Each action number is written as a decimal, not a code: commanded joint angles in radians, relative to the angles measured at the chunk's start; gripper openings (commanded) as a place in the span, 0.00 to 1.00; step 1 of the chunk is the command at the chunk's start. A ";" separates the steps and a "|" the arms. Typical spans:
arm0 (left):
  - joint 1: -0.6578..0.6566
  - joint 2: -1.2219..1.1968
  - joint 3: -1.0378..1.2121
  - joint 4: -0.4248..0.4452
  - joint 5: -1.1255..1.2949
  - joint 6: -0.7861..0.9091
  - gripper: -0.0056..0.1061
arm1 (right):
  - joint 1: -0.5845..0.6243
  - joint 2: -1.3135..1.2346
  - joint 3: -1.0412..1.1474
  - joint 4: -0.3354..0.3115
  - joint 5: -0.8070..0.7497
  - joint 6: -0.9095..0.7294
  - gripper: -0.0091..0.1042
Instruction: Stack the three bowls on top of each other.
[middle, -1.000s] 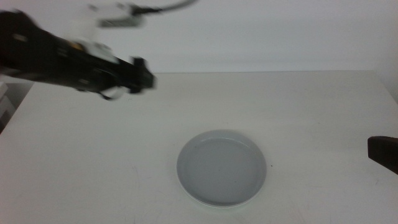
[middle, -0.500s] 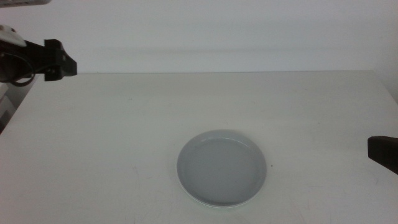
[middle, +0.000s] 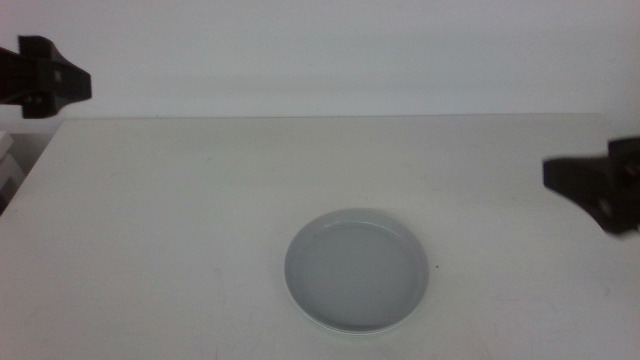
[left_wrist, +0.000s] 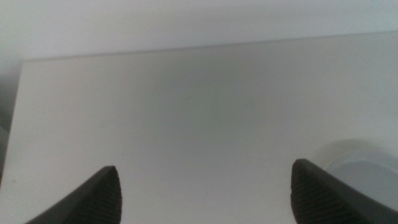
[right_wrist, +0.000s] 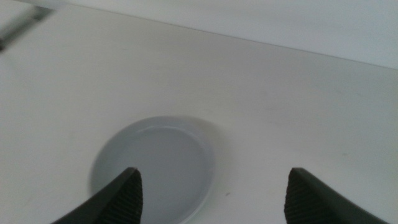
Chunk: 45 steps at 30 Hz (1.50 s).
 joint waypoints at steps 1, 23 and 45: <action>0.002 -0.044 -0.023 -0.019 -0.057 -0.004 0.98 | -0.012 0.055 -0.076 -0.087 -0.100 0.062 0.59; 0.002 -0.494 0.371 -0.033 -0.260 0.068 0.98 | -0.322 -0.199 0.112 0.025 -0.215 -0.158 0.59; 0.002 -0.702 0.593 -0.224 -0.313 0.197 0.98 | -0.322 -0.451 0.311 0.008 -0.222 -0.158 0.59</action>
